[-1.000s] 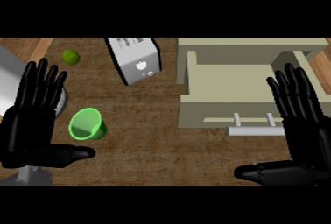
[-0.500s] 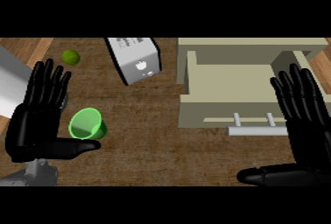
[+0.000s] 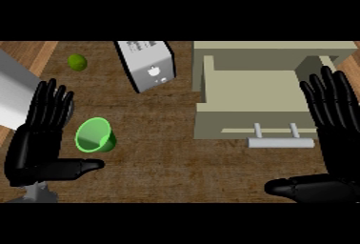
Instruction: Pick up the cup, place it into the drawer and close the drawer
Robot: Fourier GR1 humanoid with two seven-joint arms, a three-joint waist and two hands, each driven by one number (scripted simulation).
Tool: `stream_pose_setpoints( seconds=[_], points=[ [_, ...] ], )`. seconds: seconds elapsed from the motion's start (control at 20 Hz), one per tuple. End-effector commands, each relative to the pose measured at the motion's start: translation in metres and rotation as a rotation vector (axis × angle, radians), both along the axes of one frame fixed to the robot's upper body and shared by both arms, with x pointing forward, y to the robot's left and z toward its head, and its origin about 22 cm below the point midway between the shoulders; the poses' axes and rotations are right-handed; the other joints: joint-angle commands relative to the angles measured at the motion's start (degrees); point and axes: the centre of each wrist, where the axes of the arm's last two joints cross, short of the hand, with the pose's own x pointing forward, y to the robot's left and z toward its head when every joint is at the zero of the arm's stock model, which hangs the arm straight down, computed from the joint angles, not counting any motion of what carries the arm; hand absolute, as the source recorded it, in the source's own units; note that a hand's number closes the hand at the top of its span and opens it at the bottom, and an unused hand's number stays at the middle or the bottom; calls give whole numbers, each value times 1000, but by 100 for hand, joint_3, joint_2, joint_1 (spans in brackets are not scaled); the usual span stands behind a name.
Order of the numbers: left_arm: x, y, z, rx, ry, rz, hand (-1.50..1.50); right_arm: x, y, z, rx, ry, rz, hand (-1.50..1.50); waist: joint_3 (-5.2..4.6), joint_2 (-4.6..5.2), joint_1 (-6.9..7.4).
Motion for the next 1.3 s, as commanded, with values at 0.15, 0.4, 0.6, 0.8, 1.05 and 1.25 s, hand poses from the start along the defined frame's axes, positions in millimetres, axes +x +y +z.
stream_pose_setpoints(
  seconds=[0.15, 0.4, 0.6, 0.8, 1.05, 1.25],
  points=[
    [-2, 23, -50, 8, 76, 39, -150, 11, -3, 4, 2, -15, 0, -150, -1, 7, -2],
    [12, 18, -69, 36, 89, 100, -150, -7, 11, 3, 17, -8, 5, -150, -1, 4, -21],
    [8, 27, -72, 39, 107, 107, -150, -12, -5, 8, -2, -10, 5, -150, 0, 0, -18],
    [2, 46, -113, 33, 148, 73, -150, -1, 8, -12, 6, 3, 9, -150, -1, 7, -22],
    [9, 64, -127, 33, 147, 101, -150, -9, -1, 10, -6, 13, 5, -150, -2, 7, -35],
    [-6, 62, -147, 8, 144, 109, -150, -8, 4, -1, 10, 6, 25, -150, -1, 5, -17]
  ],
)
